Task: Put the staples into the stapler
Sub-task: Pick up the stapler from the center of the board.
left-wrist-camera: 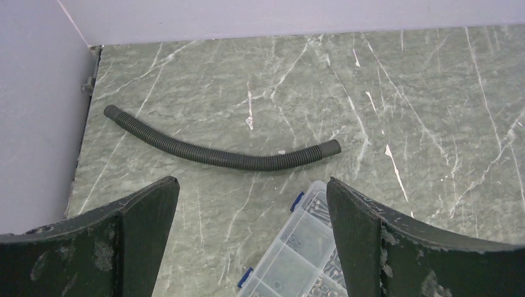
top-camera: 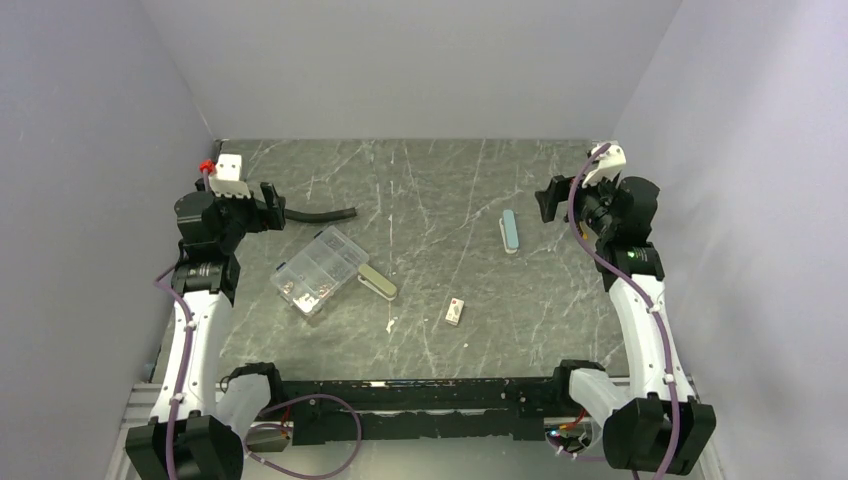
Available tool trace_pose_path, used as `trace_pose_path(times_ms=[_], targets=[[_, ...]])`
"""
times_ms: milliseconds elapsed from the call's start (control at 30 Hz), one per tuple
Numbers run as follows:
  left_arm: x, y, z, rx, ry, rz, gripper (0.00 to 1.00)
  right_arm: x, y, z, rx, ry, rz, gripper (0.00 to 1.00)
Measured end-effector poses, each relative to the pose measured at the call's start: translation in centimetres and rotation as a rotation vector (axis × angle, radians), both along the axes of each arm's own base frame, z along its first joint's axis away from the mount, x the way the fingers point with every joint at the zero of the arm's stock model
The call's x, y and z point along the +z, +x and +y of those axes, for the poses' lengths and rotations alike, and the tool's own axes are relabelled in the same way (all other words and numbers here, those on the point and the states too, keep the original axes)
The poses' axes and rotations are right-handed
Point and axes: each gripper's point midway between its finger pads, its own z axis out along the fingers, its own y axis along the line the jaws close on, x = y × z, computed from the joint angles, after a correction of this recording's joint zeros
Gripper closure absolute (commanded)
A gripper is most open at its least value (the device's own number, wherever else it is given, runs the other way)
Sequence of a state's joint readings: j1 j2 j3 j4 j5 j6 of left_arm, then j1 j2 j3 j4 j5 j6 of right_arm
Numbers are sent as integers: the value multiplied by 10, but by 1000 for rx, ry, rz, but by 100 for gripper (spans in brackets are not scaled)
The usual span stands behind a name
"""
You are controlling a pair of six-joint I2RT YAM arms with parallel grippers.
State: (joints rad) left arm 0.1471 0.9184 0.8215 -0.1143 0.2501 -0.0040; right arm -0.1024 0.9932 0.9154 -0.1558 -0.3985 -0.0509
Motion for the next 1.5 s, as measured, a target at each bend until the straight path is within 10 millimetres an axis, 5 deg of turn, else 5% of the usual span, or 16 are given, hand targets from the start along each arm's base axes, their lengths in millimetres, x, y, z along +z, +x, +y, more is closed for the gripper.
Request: trace_pose_path(times_ms=[567,867,1000,1100,1267,1500], targets=[[-2,-2,-2,-16,-19,4,5,-3,-3,-10,5,8,3,0],[-21,-8,-26,-195,3,77,5,-4,-2,-17,-31,11,8,0],[-35,-4,-31,-258,12,147,5,-9,0,-4,-16,17,26,0],[-43,-4,-32,-283,31,178,5,-14,-1,29,55,-19,34,0],[-51,-9,-34,-316,54,210,5,-48,-11,90,194,-172,100,1],[-61,-8,-44,-374,21,235,5,-157,11,78,115,-318,428,14]])
